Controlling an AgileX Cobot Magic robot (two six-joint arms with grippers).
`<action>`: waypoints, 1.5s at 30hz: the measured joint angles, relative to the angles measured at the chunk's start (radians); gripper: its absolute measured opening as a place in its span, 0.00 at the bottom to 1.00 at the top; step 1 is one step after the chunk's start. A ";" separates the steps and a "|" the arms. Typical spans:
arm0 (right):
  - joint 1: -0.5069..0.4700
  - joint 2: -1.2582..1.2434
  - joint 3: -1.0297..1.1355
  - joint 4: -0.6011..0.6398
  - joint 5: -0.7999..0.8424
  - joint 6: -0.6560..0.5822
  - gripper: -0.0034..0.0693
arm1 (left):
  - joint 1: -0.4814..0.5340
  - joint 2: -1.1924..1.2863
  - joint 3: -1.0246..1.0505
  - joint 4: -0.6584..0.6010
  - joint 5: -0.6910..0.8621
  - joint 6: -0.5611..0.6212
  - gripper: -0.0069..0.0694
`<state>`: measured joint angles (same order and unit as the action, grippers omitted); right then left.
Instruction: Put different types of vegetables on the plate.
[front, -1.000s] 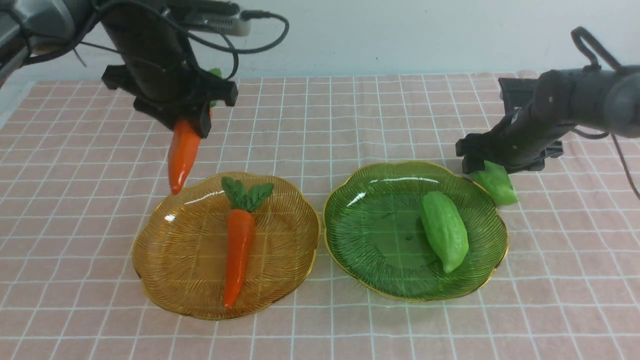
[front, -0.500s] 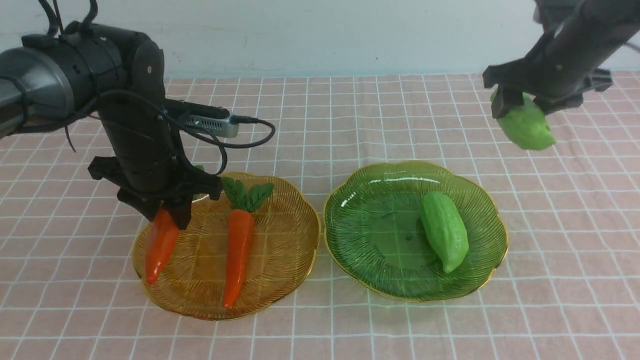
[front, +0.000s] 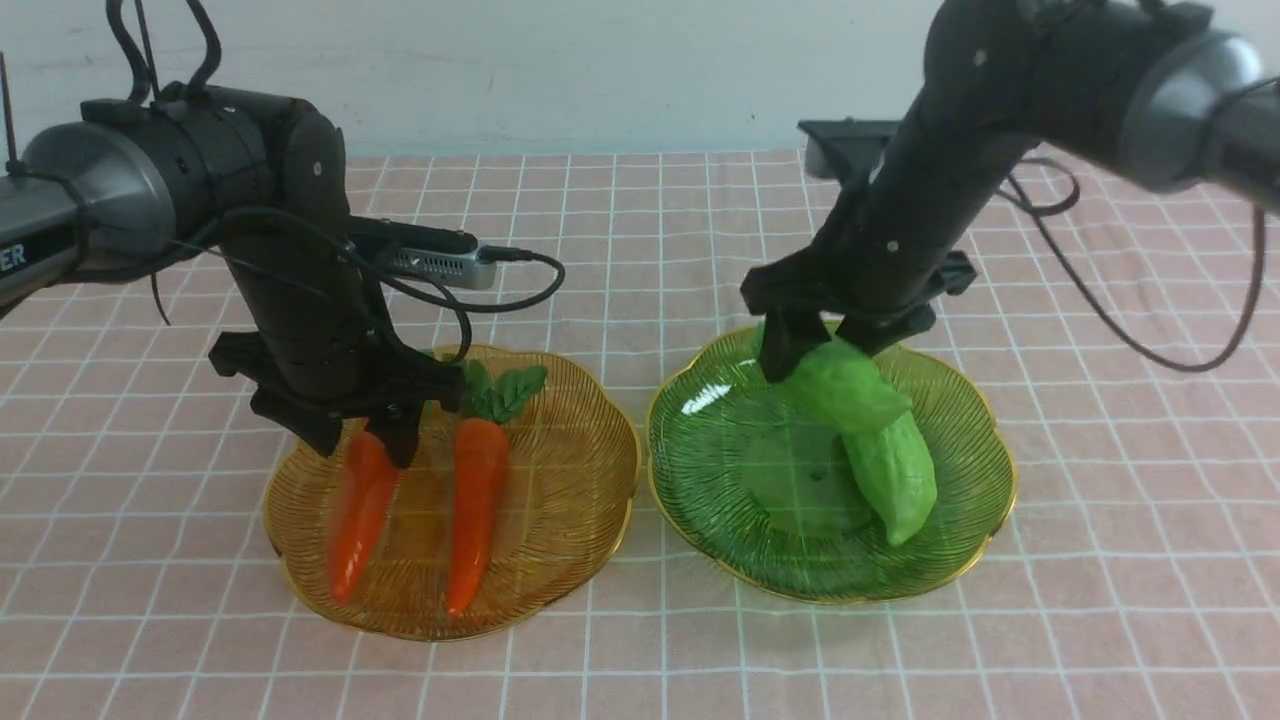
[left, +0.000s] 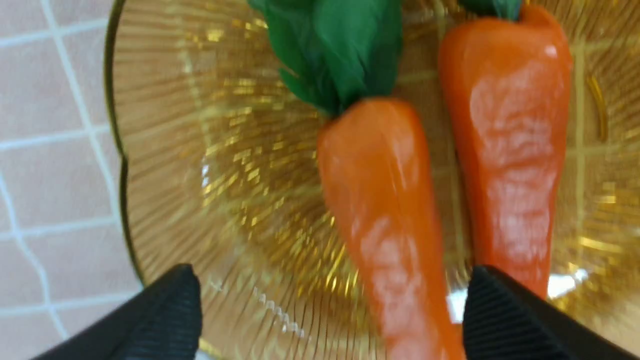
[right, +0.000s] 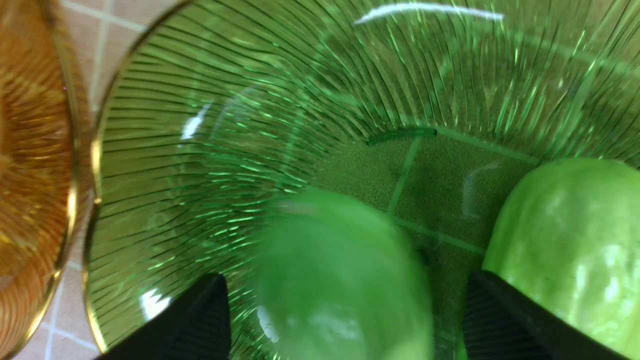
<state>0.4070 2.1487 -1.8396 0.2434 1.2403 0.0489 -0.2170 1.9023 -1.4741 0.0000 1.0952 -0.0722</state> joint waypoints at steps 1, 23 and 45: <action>0.000 0.006 0.000 -0.001 -0.001 0.005 0.83 | 0.000 0.000 -0.009 0.000 0.027 0.000 0.94; -0.002 -1.142 0.539 -0.174 -0.336 0.061 0.03 | 0.000 -1.024 0.414 -0.015 -0.107 0.040 0.09; -0.002 -2.159 1.475 -0.223 -1.278 0.039 0.03 | 0.000 -1.734 1.040 -0.047 -0.454 -0.076 0.09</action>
<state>0.4049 -0.0107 -0.3647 0.0199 -0.0379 0.0882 -0.2170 0.1683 -0.4337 -0.0471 0.6415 -0.1485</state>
